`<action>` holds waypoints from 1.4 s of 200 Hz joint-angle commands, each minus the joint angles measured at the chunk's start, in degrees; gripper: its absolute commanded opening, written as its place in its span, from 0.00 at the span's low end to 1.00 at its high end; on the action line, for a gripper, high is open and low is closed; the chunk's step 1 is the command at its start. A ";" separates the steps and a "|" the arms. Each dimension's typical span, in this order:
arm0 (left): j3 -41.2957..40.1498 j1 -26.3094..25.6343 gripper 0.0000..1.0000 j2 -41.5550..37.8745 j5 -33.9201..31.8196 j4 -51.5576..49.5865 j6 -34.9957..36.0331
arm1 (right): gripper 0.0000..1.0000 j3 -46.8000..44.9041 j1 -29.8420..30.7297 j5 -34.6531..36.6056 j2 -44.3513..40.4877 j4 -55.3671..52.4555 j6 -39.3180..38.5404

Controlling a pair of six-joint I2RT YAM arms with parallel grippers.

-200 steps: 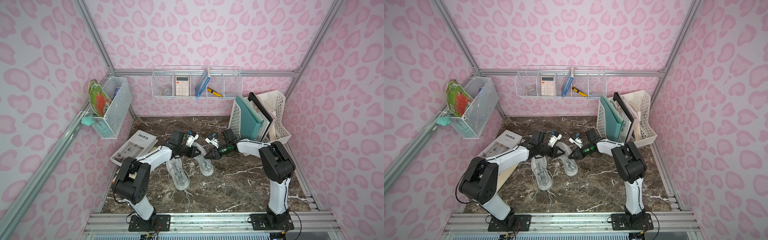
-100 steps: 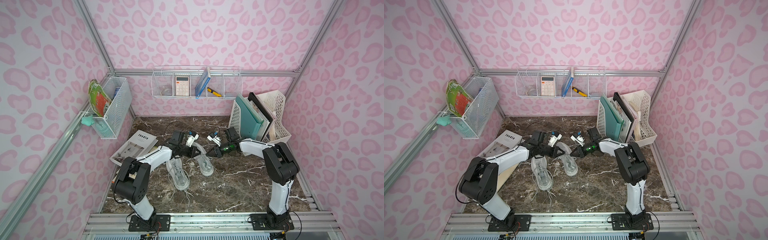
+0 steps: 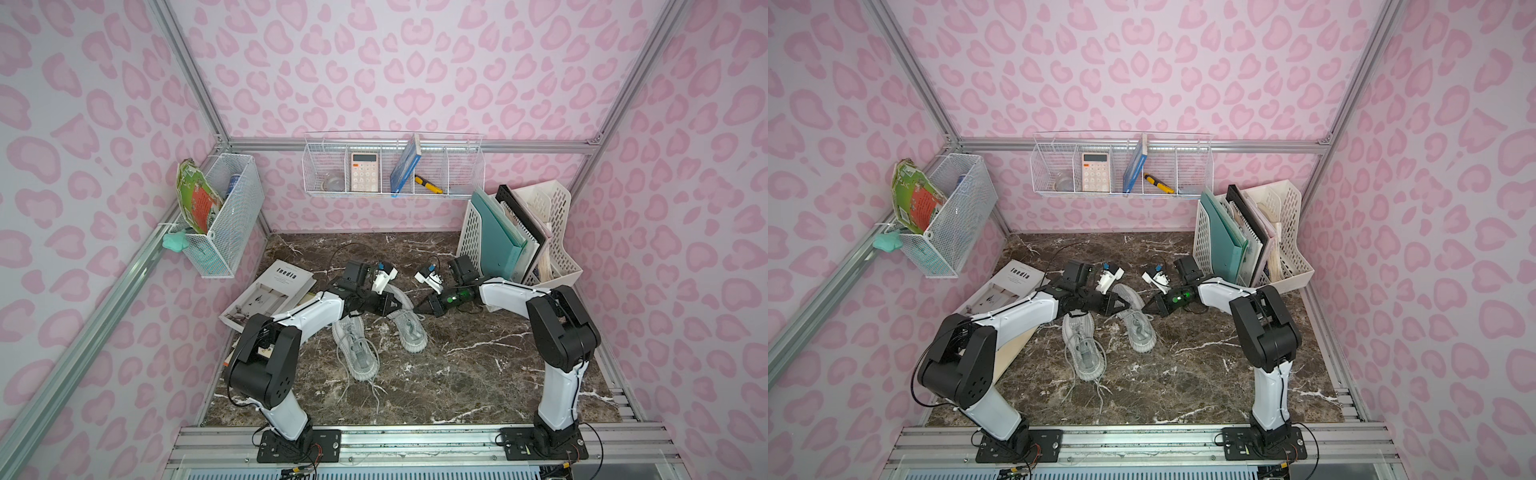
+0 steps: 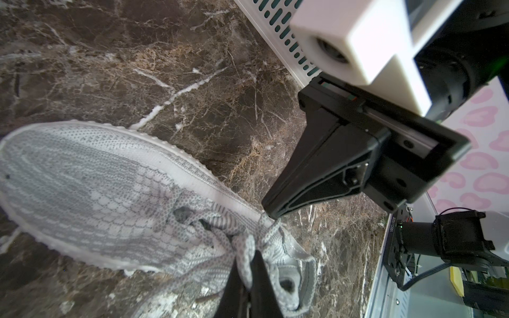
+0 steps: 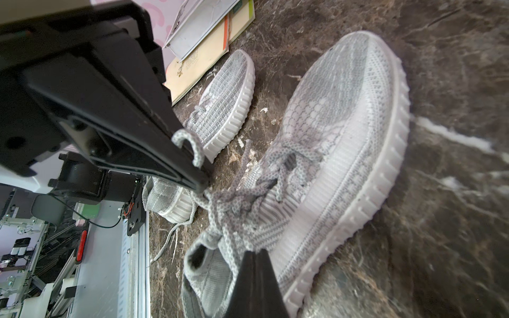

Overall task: Tie the shoes
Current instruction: Tie the shoelace on the shoe.

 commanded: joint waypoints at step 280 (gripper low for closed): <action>0.65 0.51 0.00 -0.47 -7.50 -4.97 -3.38 | 0.00 3.21 2.95 22.91 0.28 -11.52 -0.88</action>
